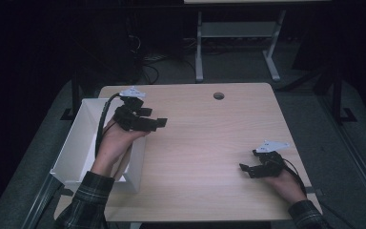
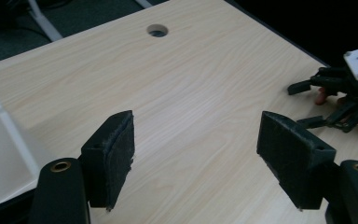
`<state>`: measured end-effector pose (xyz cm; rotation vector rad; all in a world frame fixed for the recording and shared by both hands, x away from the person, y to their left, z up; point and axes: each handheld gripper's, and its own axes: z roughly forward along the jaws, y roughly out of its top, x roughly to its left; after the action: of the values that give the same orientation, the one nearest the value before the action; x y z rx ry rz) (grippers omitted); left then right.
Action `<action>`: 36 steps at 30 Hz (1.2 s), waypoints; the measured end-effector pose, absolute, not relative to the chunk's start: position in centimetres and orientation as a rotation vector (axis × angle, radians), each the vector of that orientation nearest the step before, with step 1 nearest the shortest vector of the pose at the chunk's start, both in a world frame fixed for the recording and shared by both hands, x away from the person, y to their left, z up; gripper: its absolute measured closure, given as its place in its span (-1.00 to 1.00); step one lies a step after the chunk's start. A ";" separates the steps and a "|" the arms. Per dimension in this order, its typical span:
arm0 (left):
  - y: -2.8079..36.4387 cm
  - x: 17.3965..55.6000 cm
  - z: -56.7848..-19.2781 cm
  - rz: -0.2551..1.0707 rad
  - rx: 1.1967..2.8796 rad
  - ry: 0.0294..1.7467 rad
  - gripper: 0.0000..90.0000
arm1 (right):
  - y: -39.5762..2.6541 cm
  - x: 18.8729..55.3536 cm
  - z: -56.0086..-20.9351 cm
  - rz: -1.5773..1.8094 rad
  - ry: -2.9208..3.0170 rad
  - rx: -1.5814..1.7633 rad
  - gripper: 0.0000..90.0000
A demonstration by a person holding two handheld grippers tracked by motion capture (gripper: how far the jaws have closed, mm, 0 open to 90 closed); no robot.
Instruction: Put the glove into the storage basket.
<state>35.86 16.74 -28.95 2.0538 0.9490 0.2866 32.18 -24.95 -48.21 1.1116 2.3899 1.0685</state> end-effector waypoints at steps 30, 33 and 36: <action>7.7 34.5 -40.2 0.189 2.184 0.820 -0.41 | -25.0 32.2 -48.2 1.065 2.393 1.111 -0.60; 7.6 34.2 -41.5 0.184 2.200 0.805 -0.43 | -25.0 32.2 -48.2 1.065 2.393 1.110 -0.60; 7.5 34.0 -42.8 0.192 2.222 0.788 -0.46 | -25.0 32.2 -48.2 1.064 2.394 1.110 -0.60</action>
<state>33.98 7.48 -42.84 2.2216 0.7883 0.1917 32.18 -24.97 -48.19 1.1100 2.3937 1.0637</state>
